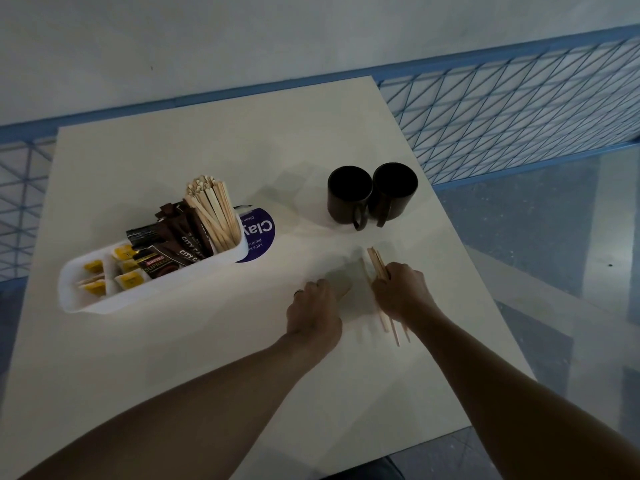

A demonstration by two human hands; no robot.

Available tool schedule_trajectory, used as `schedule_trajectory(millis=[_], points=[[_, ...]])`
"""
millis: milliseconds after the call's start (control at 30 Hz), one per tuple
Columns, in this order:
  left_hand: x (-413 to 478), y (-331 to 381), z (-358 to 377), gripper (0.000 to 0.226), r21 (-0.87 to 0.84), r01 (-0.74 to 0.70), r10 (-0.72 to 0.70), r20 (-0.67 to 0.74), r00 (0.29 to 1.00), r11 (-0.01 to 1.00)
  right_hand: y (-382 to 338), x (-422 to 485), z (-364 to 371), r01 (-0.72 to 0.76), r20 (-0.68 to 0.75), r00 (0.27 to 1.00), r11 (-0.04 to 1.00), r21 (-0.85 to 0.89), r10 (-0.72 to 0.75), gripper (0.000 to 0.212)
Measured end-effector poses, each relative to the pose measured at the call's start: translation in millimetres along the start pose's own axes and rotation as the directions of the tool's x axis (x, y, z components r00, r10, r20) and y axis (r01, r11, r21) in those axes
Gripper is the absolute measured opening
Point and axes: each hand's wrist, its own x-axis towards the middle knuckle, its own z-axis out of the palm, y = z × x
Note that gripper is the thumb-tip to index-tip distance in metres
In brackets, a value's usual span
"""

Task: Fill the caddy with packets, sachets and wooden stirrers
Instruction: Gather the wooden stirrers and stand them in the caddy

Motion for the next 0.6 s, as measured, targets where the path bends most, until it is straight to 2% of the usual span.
schedule_trajectory(millis=[267,467,600], points=[[2.3,-3.8,-5.5,0.034,-0.060,0.010,-0.009,0.019,1.000,0.998,0.1,-4.7,-2.1,0.004,-0.024,1.000,0.999,0.035,-0.003,0.013],[9.9,-7.4,-9.9,0.027,-0.121,-0.009,0.012,0.028,1.000,0.993,2.5,-7.9,-0.7,0.010,-0.019,1.000,1.000,0.002,-0.010,0.014],[12.0,-10.5,-12.5,0.029,-0.157,0.005,-0.001,0.026,1.000,0.988,5.3,-8.6,4.3,0.010,-0.082,0.996,0.997,-0.079,-0.017,0.014]])
